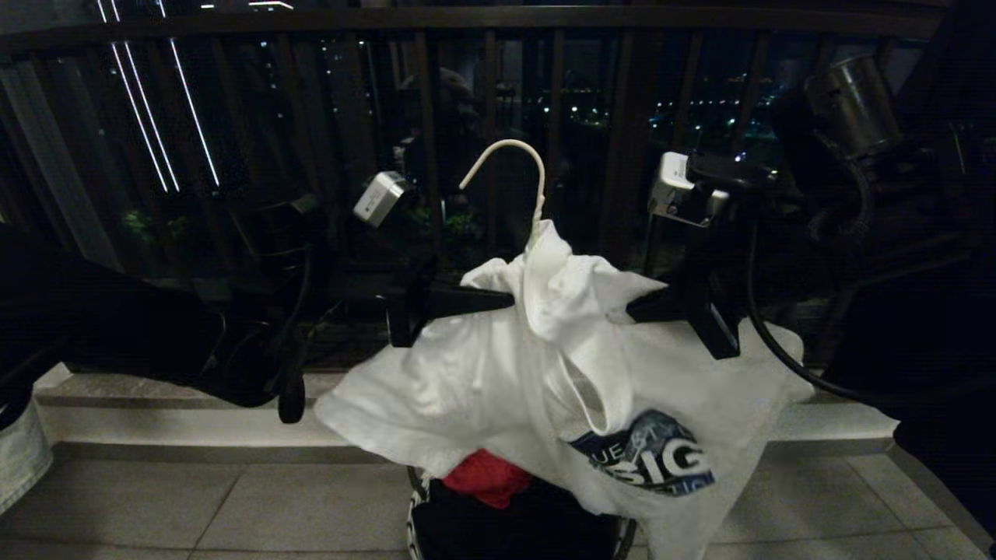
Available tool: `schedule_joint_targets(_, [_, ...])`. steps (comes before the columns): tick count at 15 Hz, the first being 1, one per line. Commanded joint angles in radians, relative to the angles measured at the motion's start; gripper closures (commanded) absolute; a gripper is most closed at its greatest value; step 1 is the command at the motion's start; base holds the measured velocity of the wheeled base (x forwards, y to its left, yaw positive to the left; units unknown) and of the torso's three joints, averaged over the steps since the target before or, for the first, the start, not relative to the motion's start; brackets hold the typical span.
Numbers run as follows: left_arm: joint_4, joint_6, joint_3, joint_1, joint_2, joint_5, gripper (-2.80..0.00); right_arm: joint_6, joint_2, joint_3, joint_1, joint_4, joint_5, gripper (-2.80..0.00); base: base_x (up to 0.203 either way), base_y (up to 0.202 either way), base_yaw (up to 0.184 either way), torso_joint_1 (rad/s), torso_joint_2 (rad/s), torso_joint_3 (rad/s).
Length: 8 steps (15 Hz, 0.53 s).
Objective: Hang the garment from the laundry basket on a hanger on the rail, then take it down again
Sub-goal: Hang the clothes rack on the clothesline
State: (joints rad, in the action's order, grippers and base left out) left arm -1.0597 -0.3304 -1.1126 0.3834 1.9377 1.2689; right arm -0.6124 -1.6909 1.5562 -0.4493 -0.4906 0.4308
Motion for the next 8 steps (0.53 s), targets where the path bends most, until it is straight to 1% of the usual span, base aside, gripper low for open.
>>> schedule_joint_targets(1, [-0.002, -0.004, -0.006, 0.002, 0.0, 0.007, 0.0, -0.001, 0.017, 0.001, -0.006, -0.002, 0.002, 0.0, 0.0, 0.0, 0.0, 0.0, 0.0, 0.0])
schedule_joint_targets(8, [-0.006, -0.002, -0.016, -0.005, 0.012, 0.004, 0.0, -0.001, 0.036, -0.005, -0.005, -0.003, 0.002, 0.0, 0.0, 0.0, 0.0, 0.0, 0.0, 0.0])
